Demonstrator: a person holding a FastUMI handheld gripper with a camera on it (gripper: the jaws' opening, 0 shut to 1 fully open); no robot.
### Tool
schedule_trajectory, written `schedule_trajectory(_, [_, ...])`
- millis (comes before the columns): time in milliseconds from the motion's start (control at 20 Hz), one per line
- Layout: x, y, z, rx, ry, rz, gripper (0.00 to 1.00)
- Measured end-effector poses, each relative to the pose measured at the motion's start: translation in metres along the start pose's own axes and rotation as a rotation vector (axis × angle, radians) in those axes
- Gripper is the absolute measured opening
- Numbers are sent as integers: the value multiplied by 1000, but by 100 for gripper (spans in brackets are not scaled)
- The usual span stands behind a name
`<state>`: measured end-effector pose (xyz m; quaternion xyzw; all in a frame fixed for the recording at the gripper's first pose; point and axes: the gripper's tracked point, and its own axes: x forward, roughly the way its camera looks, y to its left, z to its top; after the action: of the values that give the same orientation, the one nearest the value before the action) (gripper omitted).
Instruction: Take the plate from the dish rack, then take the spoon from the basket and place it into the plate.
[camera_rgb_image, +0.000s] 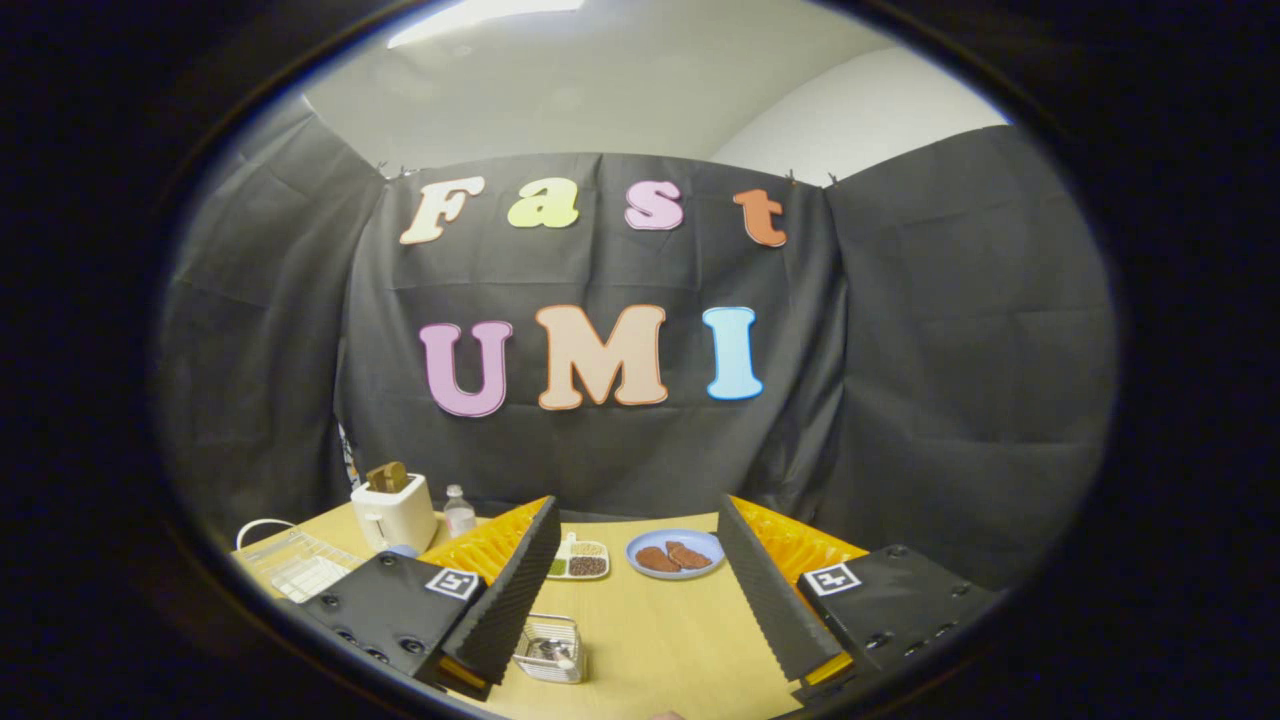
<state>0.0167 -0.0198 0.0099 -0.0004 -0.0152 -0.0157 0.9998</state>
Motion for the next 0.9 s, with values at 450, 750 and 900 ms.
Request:
schedule_trajectory(450, [2, 8, -5, 1, 10, 2, 100])
schedule_trajectory(750, [2, 24, 1, -7, -8, 16, 100])
schedule_trajectory(900, [1, 27, -1, -6, -5, 18, 100])
